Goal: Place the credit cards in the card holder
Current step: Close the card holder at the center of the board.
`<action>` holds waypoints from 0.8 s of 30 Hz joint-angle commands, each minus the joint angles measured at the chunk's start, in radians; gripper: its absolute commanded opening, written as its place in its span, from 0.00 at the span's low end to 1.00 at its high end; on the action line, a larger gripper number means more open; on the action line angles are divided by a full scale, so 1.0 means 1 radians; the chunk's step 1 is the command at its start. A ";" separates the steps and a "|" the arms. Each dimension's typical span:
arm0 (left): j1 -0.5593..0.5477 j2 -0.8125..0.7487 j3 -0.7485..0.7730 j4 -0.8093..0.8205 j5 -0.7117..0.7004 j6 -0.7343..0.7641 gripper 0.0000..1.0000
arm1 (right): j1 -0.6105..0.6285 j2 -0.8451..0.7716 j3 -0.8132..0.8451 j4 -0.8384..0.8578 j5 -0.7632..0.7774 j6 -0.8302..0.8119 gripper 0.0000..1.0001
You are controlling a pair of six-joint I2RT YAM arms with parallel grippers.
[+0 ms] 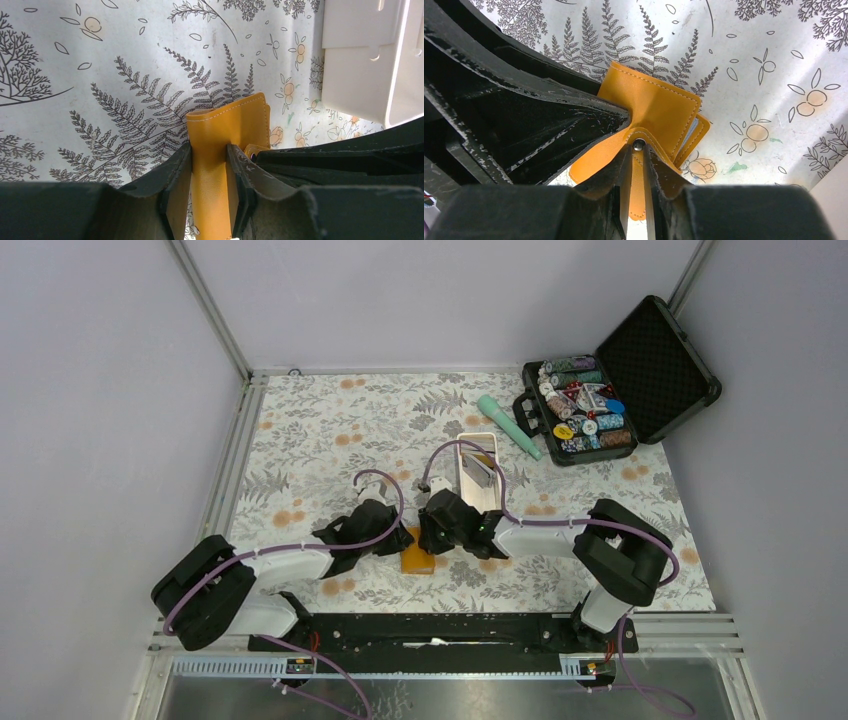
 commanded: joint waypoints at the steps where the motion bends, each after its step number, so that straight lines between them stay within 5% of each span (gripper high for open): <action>1: -0.019 0.053 -0.012 -0.115 0.004 0.009 0.31 | 0.033 0.027 0.024 -0.061 -0.085 -0.011 0.20; 24: -0.019 0.055 -0.014 -0.121 -0.010 -0.009 0.31 | 0.064 -0.004 0.044 -0.179 -0.063 -0.017 0.19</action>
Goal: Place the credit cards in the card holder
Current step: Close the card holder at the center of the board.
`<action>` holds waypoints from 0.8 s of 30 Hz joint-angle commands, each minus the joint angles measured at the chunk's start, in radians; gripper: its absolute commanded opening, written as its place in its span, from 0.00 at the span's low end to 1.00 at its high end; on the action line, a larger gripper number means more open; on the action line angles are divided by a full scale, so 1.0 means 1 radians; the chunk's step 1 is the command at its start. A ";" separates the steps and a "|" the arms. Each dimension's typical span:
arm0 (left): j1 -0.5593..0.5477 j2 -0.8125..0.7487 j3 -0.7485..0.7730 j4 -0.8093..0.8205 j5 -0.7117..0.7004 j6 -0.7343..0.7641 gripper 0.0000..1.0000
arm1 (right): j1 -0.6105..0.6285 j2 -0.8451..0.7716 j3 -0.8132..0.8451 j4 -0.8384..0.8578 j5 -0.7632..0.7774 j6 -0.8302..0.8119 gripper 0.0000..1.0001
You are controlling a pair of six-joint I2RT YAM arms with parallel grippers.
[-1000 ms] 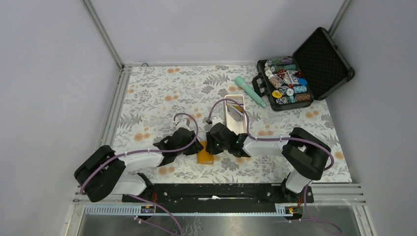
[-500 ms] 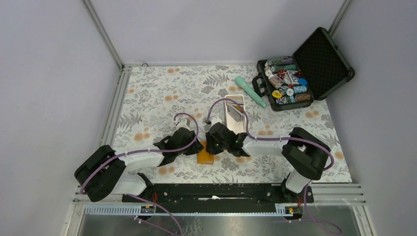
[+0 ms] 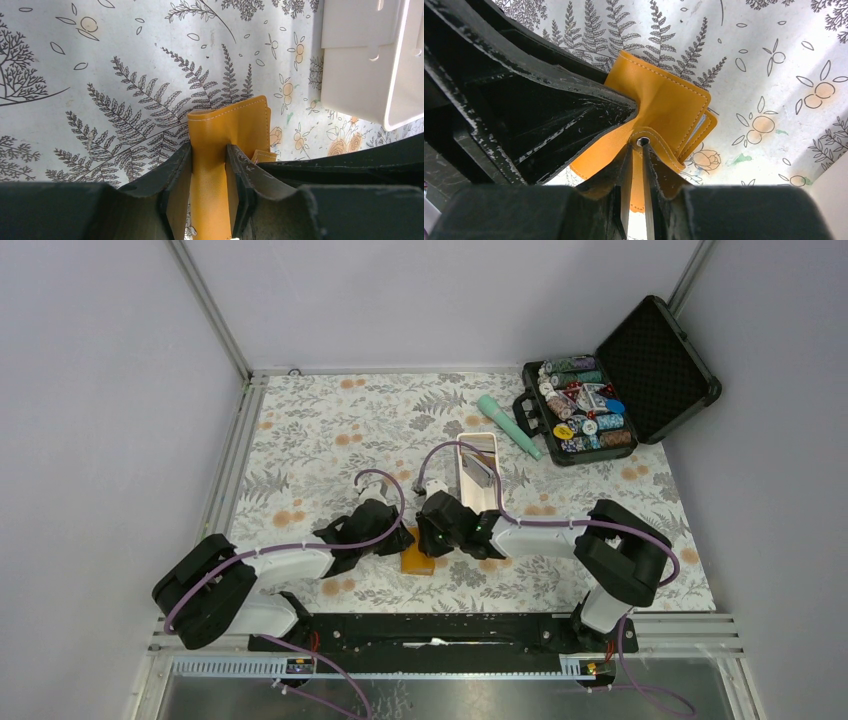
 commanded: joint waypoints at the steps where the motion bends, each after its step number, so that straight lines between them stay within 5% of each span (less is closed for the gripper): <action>1: -0.015 0.049 -0.021 -0.119 -0.008 -0.008 0.31 | 0.045 -0.005 0.018 -0.127 -0.061 0.006 0.19; 13: -0.015 0.039 -0.025 -0.119 -0.007 -0.010 0.31 | 0.047 -0.035 0.000 -0.141 -0.016 0.009 0.18; 24: -0.015 0.026 -0.024 -0.122 -0.003 -0.003 0.31 | 0.047 -0.198 0.018 -0.154 0.001 0.018 0.32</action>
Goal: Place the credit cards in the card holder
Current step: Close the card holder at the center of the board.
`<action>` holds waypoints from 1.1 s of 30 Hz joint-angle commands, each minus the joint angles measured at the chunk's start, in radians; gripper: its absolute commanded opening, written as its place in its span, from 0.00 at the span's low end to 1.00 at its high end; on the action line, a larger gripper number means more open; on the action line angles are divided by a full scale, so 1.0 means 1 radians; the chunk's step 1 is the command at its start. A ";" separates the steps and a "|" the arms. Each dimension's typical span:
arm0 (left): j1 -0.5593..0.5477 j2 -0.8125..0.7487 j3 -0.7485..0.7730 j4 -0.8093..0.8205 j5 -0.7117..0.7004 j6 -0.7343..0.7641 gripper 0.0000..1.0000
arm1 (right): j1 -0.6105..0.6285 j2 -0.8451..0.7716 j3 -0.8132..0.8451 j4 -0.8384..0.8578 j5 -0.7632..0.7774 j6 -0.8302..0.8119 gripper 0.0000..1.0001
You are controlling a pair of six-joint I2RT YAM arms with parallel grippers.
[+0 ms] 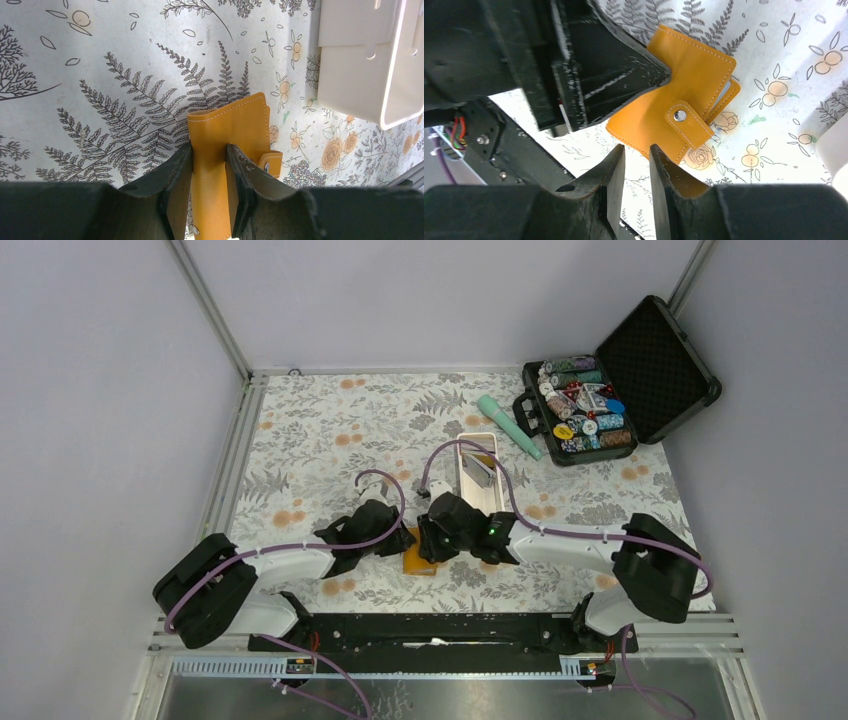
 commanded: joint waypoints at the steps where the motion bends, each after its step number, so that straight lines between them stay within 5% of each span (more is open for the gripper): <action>1: -0.008 0.024 -0.024 -0.126 -0.002 0.018 0.31 | 0.008 -0.068 0.023 -0.032 0.033 0.000 0.32; 33: -0.008 0.029 -0.023 -0.120 0.010 0.015 0.30 | -0.032 0.143 0.114 -0.021 0.095 -0.011 0.32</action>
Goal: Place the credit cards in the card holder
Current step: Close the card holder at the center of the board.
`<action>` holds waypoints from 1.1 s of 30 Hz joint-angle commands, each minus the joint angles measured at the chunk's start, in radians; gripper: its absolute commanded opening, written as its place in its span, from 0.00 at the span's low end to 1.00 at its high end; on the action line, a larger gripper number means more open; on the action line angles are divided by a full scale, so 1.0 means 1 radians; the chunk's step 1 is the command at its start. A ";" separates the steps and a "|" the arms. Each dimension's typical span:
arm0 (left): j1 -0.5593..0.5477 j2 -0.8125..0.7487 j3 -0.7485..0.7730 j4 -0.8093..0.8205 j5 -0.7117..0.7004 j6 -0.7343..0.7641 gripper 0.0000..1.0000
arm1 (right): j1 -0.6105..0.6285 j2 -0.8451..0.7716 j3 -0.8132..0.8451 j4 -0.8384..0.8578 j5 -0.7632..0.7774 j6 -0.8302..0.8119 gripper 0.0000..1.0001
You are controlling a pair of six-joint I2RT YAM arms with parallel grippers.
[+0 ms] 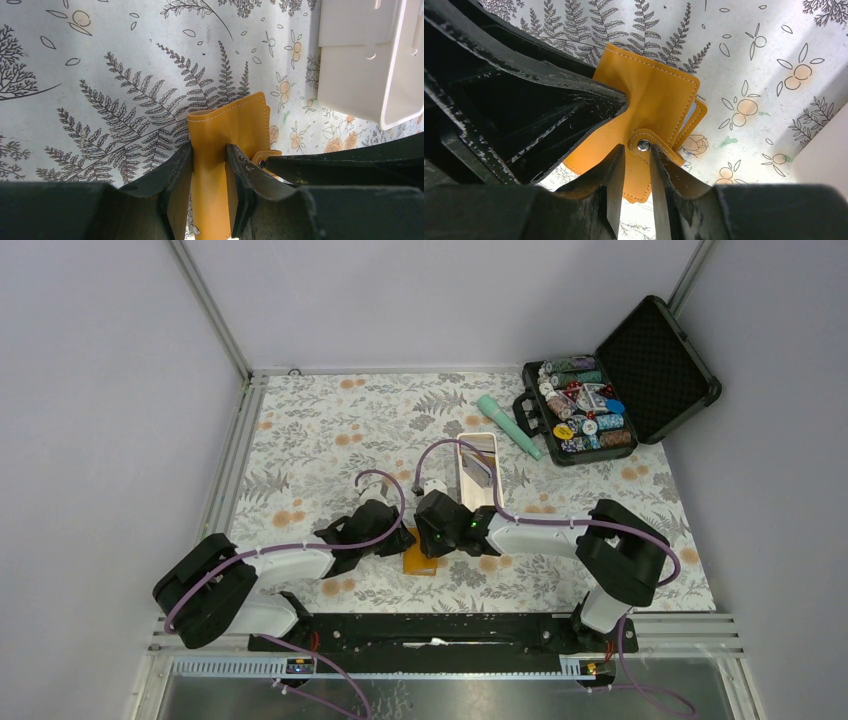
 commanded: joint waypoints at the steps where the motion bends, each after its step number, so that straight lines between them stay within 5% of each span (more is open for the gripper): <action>1: -0.008 0.029 -0.023 -0.120 0.010 0.015 0.30 | -0.006 0.015 0.039 0.019 0.014 0.007 0.32; 33: -0.009 0.042 -0.025 -0.112 0.021 0.009 0.30 | -0.006 0.072 0.060 0.027 0.009 -0.008 0.21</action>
